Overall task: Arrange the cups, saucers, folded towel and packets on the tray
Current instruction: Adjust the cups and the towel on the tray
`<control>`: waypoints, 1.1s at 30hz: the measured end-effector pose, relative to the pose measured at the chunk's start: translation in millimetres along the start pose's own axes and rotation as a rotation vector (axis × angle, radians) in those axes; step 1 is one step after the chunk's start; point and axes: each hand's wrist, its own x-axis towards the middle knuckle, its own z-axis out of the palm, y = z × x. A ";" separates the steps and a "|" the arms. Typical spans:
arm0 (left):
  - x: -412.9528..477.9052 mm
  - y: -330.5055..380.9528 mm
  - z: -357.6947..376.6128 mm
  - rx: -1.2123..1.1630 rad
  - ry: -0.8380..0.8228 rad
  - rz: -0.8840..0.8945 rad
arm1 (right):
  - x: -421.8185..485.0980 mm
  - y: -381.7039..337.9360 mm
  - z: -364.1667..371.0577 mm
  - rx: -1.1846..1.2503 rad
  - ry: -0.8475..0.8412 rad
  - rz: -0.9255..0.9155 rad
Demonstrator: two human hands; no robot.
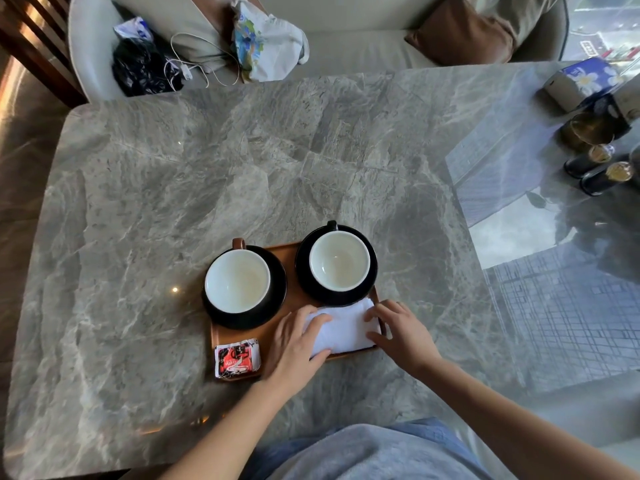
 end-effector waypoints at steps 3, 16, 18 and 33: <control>-3.9 -4.3 -0.5 0.059 0.009 0.001 | 2.1 -7.8 2.9 -0.013 -0.017 0.002; -10.5 -21.3 -4.2 0.158 -0.089 -0.042 | 13.5 -33.4 21.1 -0.144 -0.149 0.043; -11.3 -22.5 -3.2 0.158 -0.088 -0.034 | 12.2 -34.6 22.1 -0.152 -0.138 0.052; -31.3 -26.4 -11.5 0.226 -0.132 0.027 | -10.1 -59.9 31.5 -0.357 0.051 -0.108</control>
